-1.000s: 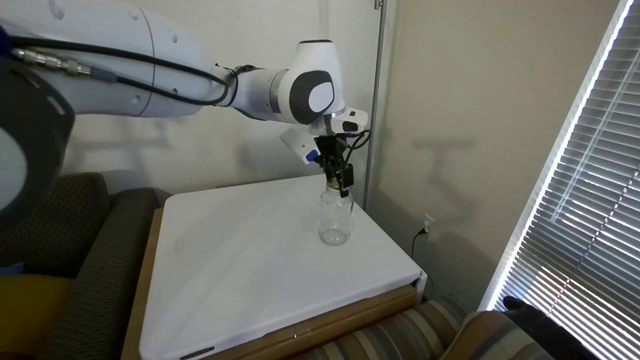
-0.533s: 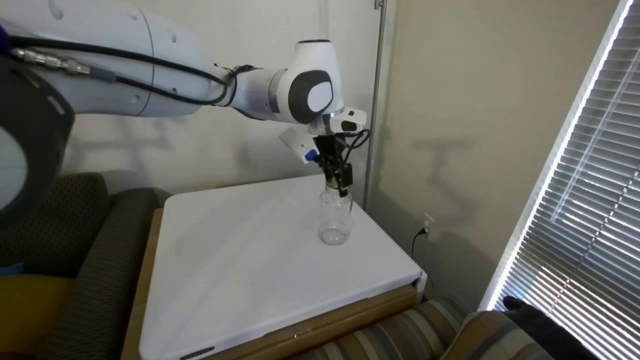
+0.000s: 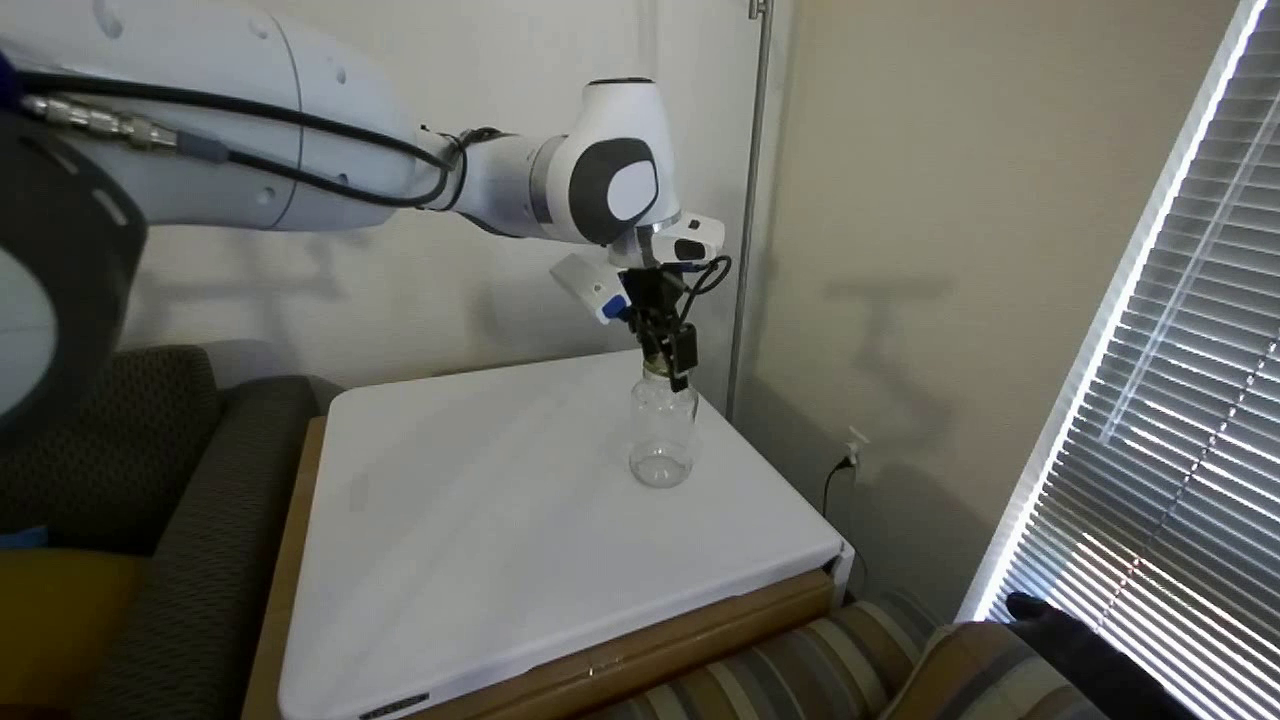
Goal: Put the lid on the table
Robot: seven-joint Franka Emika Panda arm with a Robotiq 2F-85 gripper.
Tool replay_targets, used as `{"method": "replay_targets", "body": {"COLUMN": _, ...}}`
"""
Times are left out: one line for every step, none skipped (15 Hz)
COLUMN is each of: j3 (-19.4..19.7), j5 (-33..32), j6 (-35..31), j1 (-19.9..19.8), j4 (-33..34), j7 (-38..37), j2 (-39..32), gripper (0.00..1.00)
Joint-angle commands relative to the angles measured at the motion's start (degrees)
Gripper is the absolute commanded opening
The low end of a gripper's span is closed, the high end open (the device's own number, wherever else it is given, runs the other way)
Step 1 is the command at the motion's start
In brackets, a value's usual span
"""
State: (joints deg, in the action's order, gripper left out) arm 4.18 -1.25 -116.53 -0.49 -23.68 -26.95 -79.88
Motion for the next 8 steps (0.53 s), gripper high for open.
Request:
{"method": "replay_targets", "body": {"j3": 0.9, "j5": -0.9, "j6": 2.1, "j1": 0.4, "j4": 1.0, "j7": -0.2, "j2": 0.1, "gripper": 0.47}}
{"method": "replay_targets", "body": {"j3": 1.0, "j5": -1.0, "j6": 2.3, "j1": 0.5, "j4": 1.1, "j7": -0.3, "j2": 0.2, "gripper": 0.47}}
{"method": "replay_targets", "body": {"j3": 1.1, "j5": -1.1, "j6": 2.5, "j1": 0.6, "j4": 1.1, "j7": -0.4, "j2": 0.3, "gripper": 0.47}}
{"method": "replay_targets", "body": {"j3": 1.3, "j5": -1.3, "j6": 3.0, "j1": 0.7, "j4": 1.2, "j7": -0.7, "j2": 0.4, "gripper": 0.47}}
{"method": "replay_targets", "body": {"j3": 1.5, "j5": -1.5, "j6": 3.5, "j1": 0.8, "j4": 1.2, "j7": -1.0, "j2": 0.5, "gripper": 0.47}}
{"method": "replay_targets", "body": {"j3": 1.7, "j5": -1.8, "j6": 3.9, "j1": 1.0, "j4": 1.4, "j7": -1.1, "j2": 0.5, "gripper": 0.47}}
{"method": "replay_targets", "body": {"j3": 1.9, "j5": -2.0, "j6": 4.6, "j1": 1.1, "j4": 1.7, "j7": -1.3, "j2": 0.5, "gripper": 0.47}}
{"method": "replay_targets", "body": {"j3": 2.0, "j5": -2.2, "j6": 5.1, "j1": 1.1, "j4": 2.1, "j7": -1.3, "j2": 0.5, "gripper": 0.47}}
